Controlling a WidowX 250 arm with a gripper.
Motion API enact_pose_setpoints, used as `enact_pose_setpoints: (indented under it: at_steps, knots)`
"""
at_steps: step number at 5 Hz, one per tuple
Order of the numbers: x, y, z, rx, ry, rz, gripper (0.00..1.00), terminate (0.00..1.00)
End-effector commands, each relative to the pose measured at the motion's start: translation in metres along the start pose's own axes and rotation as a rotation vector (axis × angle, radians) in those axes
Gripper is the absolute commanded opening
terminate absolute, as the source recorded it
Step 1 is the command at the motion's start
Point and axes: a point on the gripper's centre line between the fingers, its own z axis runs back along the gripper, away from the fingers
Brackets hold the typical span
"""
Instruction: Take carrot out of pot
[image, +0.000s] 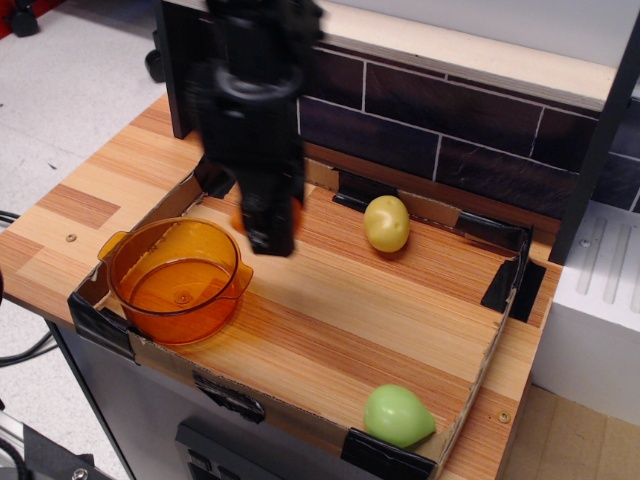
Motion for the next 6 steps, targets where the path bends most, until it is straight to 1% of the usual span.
enact_pose_setpoints:
  at_steps: [1,2,4,5,6]
  knots:
    - [-0.046,0.000,-0.014,0.017,0.022,-0.016,0.00,0.00]
    - [-0.063,0.000,-0.026,0.032,0.012,-0.016,0.00,0.00]
    - [-0.076,0.003,-0.040,0.034,-0.016,-0.043,0.00,0.00]
    - [-0.075,0.006,-0.043,0.027,-0.029,-0.058,1.00,0.00]
    - [-0.075,0.008,-0.043,0.031,-0.032,-0.063,1.00,0.00]
